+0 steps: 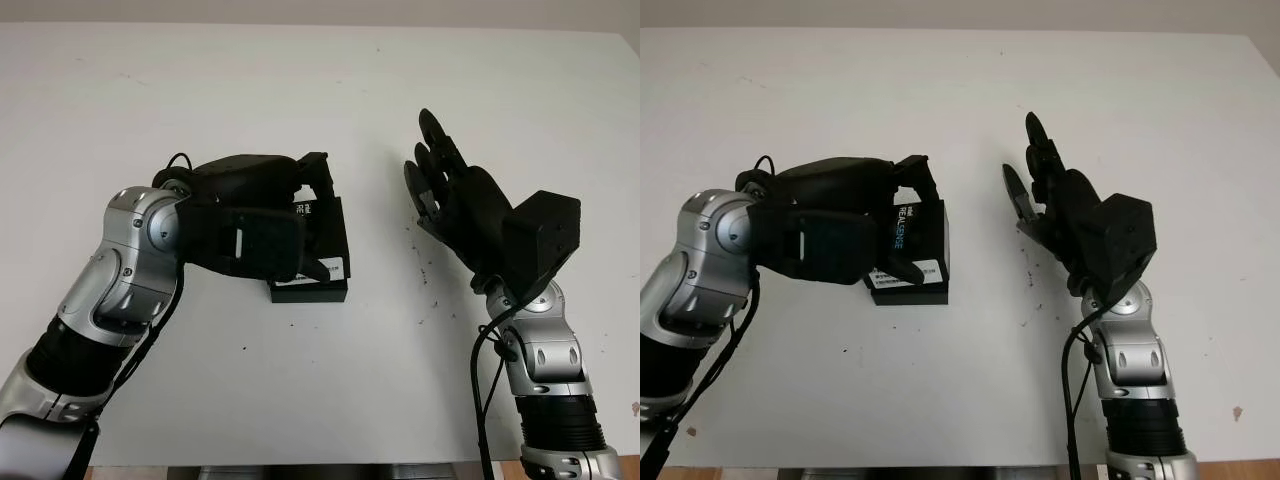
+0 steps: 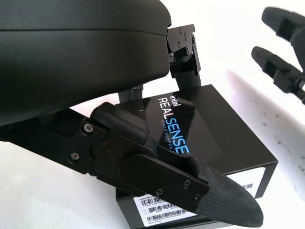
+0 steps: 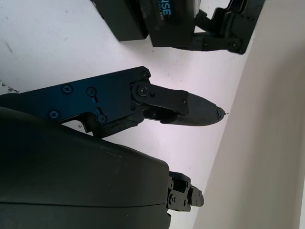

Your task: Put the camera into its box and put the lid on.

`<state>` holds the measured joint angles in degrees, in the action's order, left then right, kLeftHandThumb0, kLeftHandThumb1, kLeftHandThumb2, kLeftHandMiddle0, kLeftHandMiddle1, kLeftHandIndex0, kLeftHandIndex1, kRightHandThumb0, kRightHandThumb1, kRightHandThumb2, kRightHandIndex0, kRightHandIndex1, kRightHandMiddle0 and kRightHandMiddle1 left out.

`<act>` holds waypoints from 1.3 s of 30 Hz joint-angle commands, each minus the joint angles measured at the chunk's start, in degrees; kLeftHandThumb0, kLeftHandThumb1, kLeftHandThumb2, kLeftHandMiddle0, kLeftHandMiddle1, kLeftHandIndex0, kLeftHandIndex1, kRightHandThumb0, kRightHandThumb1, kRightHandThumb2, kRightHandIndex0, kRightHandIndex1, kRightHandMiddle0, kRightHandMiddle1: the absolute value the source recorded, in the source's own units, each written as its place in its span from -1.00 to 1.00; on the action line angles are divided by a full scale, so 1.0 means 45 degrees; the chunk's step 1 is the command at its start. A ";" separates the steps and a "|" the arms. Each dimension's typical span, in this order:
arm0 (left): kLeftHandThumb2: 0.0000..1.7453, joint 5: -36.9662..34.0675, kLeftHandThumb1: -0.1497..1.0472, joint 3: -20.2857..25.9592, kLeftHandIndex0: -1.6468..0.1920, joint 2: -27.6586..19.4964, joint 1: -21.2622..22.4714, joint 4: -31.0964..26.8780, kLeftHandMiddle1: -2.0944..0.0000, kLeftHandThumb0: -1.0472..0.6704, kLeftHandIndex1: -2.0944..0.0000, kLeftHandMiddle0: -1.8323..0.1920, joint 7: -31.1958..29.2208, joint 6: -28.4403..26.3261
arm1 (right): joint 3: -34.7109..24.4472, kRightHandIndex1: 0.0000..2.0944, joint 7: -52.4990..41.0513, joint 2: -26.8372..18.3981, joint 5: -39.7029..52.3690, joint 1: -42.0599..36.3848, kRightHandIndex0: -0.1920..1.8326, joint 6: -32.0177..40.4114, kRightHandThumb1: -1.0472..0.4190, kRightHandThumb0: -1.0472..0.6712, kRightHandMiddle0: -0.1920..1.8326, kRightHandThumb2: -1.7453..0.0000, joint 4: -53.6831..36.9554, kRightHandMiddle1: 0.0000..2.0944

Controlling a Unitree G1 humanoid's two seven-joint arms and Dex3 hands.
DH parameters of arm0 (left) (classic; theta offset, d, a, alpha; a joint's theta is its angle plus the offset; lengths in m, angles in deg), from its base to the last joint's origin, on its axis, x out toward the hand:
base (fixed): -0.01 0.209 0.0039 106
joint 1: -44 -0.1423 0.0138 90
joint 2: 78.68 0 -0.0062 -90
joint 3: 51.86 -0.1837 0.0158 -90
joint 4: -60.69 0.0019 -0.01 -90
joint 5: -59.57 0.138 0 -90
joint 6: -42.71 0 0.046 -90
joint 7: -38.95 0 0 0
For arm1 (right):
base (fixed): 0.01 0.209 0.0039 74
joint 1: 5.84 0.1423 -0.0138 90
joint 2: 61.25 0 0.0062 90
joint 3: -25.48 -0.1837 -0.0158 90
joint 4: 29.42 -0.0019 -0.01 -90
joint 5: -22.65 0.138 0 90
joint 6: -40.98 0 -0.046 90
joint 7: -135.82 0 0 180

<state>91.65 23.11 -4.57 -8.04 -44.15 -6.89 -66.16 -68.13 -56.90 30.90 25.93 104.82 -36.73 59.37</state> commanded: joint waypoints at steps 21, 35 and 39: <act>-0.68 0.2607 1.00 -0.0575 0.82 0.0016 -0.1873 -0.0741 -1.00 -0.04 -0.70 0.82 0.3449 0.2103 | 0.0003 -0.95 -0.0099 -0.0171 -0.0100 -0.0149 -0.92 0.0269 -1.00 -0.52 -0.89 0.37 -0.0374 -0.95; -0.74 0.1829 1.00 -0.0396 0.84 0.0173 -0.1685 -0.0183 -1.00 -0.01 -0.73 0.66 0.2625 0.2840 | -0.0017 -0.95 -0.0059 -0.0072 0.0004 -0.0180 -0.93 0.0349 -1.00 -0.52 -0.90 0.37 -0.0415 -0.95; -0.74 0.1102 1.00 -0.0223 0.75 0.0092 -0.1412 -0.0295 -1.00 -0.02 -0.45 0.67 0.1635 0.2410 | -0.0008 -0.95 0.0014 -0.0043 -0.0010 -0.0180 -0.92 0.0356 -1.00 -0.52 -0.90 0.37 -0.0415 -0.95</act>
<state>97.57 21.92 -4.27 -15.04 -45.20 1.44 -55.10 -68.13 -57.00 30.70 25.83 104.58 -35.36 58.57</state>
